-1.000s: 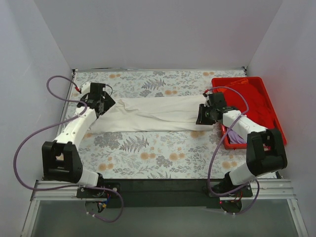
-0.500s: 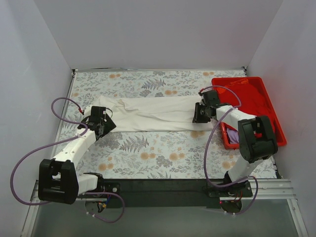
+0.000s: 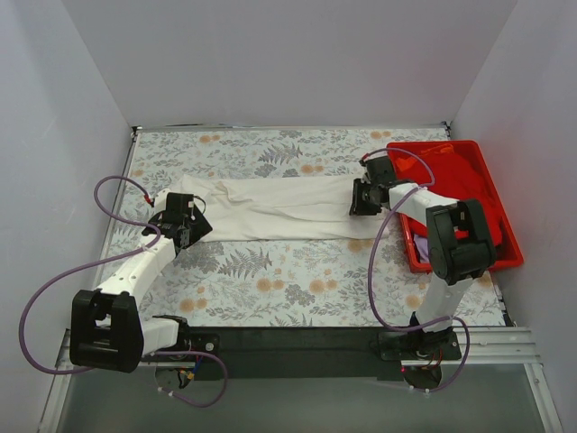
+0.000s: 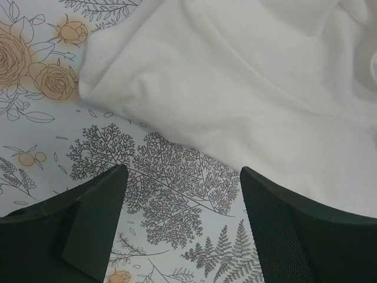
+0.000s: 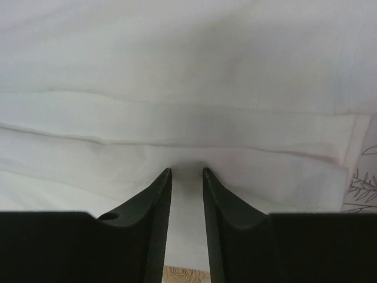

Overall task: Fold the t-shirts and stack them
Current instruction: Fold the tshirt

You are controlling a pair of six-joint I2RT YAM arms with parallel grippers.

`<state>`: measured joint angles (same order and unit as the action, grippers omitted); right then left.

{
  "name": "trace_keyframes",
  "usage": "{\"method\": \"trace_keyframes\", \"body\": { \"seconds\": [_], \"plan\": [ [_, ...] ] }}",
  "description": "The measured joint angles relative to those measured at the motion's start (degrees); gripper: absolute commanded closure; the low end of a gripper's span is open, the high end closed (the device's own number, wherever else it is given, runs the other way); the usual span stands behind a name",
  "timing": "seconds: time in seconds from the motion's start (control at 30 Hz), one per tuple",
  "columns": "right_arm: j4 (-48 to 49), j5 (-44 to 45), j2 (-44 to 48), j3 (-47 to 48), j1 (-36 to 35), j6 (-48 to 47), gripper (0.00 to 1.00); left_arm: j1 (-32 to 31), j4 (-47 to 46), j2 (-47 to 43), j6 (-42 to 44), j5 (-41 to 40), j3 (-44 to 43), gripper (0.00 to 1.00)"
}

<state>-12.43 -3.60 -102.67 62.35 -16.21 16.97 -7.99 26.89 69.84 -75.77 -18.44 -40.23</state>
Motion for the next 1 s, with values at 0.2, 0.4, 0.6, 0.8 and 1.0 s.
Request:
{"method": "trace_keyframes", "body": {
  "seconds": [0.2, 0.4, 0.6, 0.8, 1.0],
  "plan": [
    [-0.04, 1.49, -1.75, 5.53, -0.37, -3.04, 0.55, 0.00, -0.07, 0.02, 0.35, 0.02, 0.00, 0.24],
    [-0.42, 3.43, -1.66, 7.41, -6.88, -11.69, 0.43, 0.00, -0.15, 0.37, 0.57, 0.09, 0.00, 0.24],
    [-1.11, 5.16, -1.64, 7.39, -16.76, -19.85, 0.34, 0.00, -0.17, 0.74, 0.61, 0.26, 0.00, 0.24],
    [-1.27, 12.04, -2.47, 8.07, -21.75, -25.81, 0.30, 0.00, -0.17, 0.79, 0.63, 0.31, 0.00, 0.24],
    [-1.33, 18.84, -6.91, 11.30, -22.18, -29.46, 0.27, 0.00, -0.17, 0.79, 0.81, 0.31, 0.00, 0.24]
  ]
}}
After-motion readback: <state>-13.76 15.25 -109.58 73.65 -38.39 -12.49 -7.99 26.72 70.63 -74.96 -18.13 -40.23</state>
